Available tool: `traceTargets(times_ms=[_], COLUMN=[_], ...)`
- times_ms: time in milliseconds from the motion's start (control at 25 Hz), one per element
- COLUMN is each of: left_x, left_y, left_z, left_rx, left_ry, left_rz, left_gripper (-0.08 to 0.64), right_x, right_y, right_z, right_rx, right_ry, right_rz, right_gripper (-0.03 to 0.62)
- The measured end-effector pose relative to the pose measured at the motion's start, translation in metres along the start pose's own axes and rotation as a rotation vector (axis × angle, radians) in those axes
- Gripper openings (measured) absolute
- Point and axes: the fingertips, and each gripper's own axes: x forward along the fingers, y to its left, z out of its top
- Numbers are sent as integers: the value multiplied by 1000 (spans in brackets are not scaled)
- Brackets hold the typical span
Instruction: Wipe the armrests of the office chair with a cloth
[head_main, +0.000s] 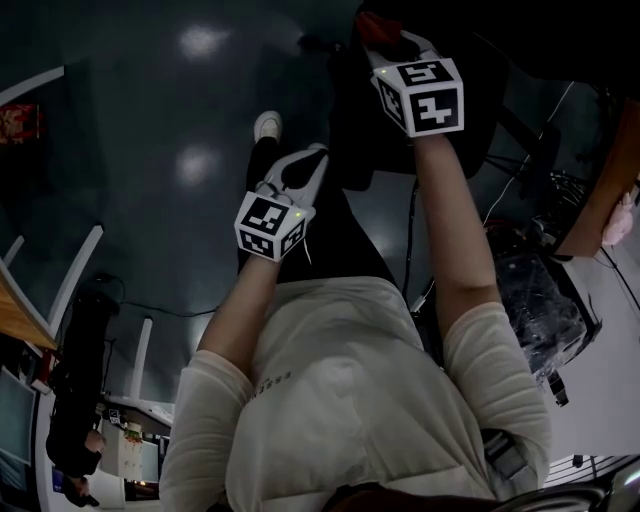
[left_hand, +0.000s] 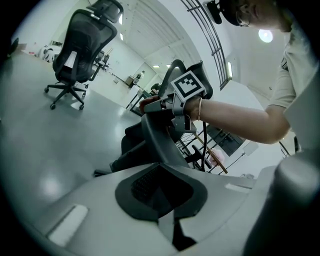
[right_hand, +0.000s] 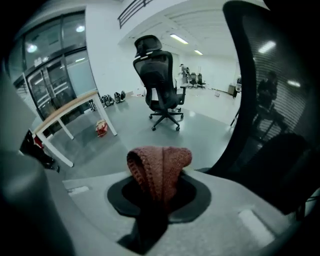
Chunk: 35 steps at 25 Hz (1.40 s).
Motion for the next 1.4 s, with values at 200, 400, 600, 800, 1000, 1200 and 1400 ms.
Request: traceTargets(times_ms=[200,400,600,800,1000,1200,1400], left_x=[-2,-10,-35,-63,-90,-106,-119], left_y=[-4,14,44,62,80,90,90], left_z=[3,4,10,15,12,14,3], left_rx=[-22,-35,-56,-33,-56,10,59], left_ry=[-17,-36,-94,-146,-142,-63,1], left_rz=[-25,25,122,188,183,115,52], left_gripper=[6,11,11,12,14,14,14], right_x=[-9,-5,-9,-16,-19,-26,-41], right_y=[26,57,95,137,179,192,219], right_z=[13,15,20,7,-14,-24,-51], right_rx=[-182,-297,-250,-375,-438,-258,-118], right_ry=[-10,-12,-80,-83,-64,-61,-61], right_rz=[2,16,98,102,88,39,-13], right_gripper=[60,58,60,60,60,60,60])
